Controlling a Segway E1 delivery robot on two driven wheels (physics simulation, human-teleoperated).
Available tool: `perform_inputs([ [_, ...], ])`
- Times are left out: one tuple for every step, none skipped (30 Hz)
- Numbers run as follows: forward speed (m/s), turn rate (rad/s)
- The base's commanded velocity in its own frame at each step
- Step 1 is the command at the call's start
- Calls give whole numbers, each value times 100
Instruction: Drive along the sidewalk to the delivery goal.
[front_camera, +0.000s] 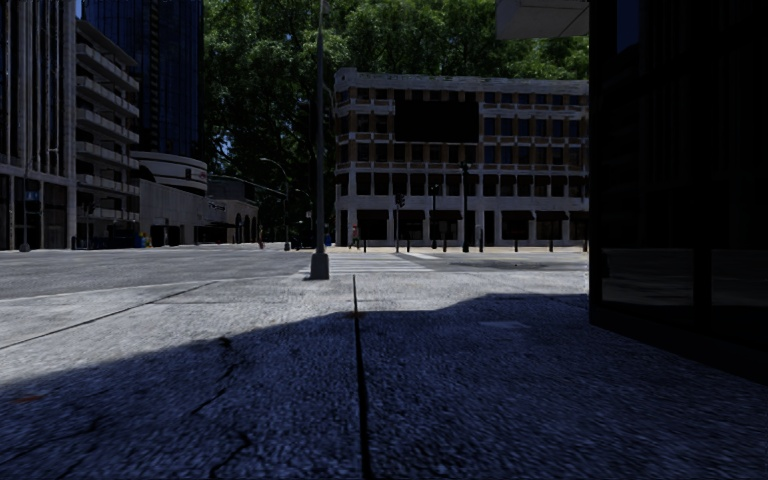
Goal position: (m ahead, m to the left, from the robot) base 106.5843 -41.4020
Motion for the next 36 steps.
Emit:
perform_inputs([
  [200,0],
  [200,0],
  [200,0],
  [200,0],
  [200,0],
  [200,0],
  [200,0],
  [200,0],
  [200,0],
  [200,0],
  [200,0],
  [200,0],
  [200,0],
  [200,0],
  [200,0],
  [200,0],
  [200,0],
  [200,0],
  [200,0],
  [200,0],
  [200,0],
  [200,0],
  [200,0],
  [200,0],
  [200,0],
  [200,0],
  [200,0],
  [200,0],
  [200,0],
  [200,0],
  [200,0],
  [200,0],
  [200,0],
  [200,0],
  [200,0],
  [200,0],
])
